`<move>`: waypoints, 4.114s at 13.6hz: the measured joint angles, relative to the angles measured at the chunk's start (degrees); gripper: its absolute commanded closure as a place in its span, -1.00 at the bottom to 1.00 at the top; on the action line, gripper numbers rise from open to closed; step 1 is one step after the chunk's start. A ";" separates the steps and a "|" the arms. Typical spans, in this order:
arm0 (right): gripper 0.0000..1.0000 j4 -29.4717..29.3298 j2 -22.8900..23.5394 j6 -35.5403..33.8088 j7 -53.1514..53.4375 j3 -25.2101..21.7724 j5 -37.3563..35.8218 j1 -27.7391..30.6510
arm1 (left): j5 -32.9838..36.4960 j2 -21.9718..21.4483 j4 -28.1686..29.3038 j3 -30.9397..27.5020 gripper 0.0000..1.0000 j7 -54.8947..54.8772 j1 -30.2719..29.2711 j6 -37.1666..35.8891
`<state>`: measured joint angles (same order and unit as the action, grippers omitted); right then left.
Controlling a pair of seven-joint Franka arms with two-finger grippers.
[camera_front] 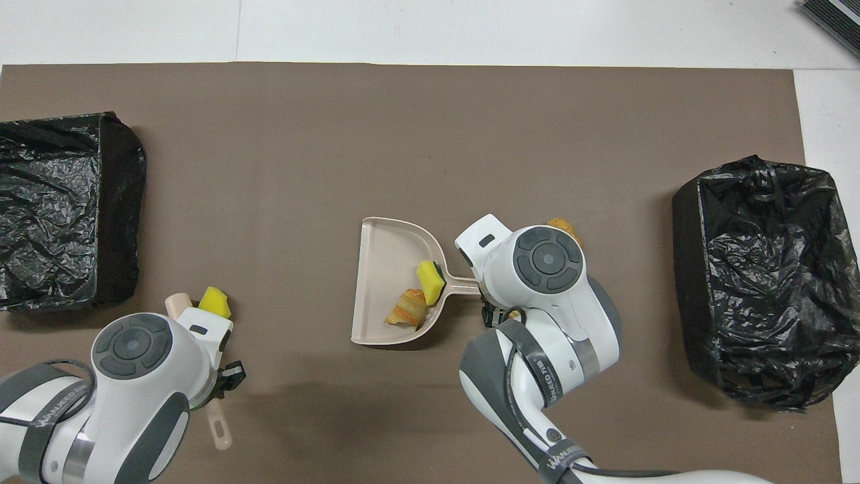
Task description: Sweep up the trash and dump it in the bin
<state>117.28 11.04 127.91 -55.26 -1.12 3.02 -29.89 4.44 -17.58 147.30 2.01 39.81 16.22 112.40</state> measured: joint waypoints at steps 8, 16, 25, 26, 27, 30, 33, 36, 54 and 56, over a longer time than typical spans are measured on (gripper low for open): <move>1.00 0.01 0.00 0.00 0.05 0.00 0.00 0.00 | -10.24 7.47 -4.81 0.36 1.00 -9.14 7.46 14.17; 1.00 0.02 0.00 0.00 0.07 0.00 0.00 0.00 | -11.51 16.57 -11.03 0.74 1.00 -11.93 17.31 23.56; 1.00 -0.15 -1.57 -0.01 -0.31 -0.02 0.00 3.02 | -11.55 11.59 -18.81 -1.12 1.00 -12.13 10.37 6.85; 1.00 -0.15 -2.30 -0.13 -0.65 -0.03 0.00 3.94 | -11.55 10.34 -18.72 -0.95 1.00 -12.12 10.40 4.62; 1.00 -0.19 -3.23 -0.83 -1.30 -0.02 0.12 4.92 | -11.55 9.21 -18.34 -0.56 1.00 -11.97 10.53 3.03; 1.00 -0.66 -7.23 -6.15 -8.50 -0.11 5.92 10.32 | -11.73 5.98 -14.72 0.49 1.00 -6.97 14.51 2.41; 1.00 -2.92 -9.50 -12.17 -19.42 -0.47 9.64 19.92 | -14.15 4.30 -10.81 0.98 1.00 -2.42 21.18 5.05; 1.00 -9.82 -9.77 -23.31 -27.48 -0.82 9.95 30.52 | -14.57 3.73 -5.38 1.16 1.00 4.50 28.45 11.87; 1.00 -19.09 -5.67 -21.48 -41.17 -0.37 -43.13 45.15 | -14.62 2.41 -4.29 -0.57 -1.00 8.75 27.78 13.25; 1.00 -17.15 -6.71 -21.08 -40.87 -0.33 -43.80 44.92 | -14.62 2.31 -8.69 -0.78 -1.00 8.52 24.90 8.90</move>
<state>100.12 4.32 106.83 -96.13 -1.45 -40.79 15.02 -10.18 -15.27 138.61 1.23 48.33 41.12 121.30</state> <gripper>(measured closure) 0.687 0.000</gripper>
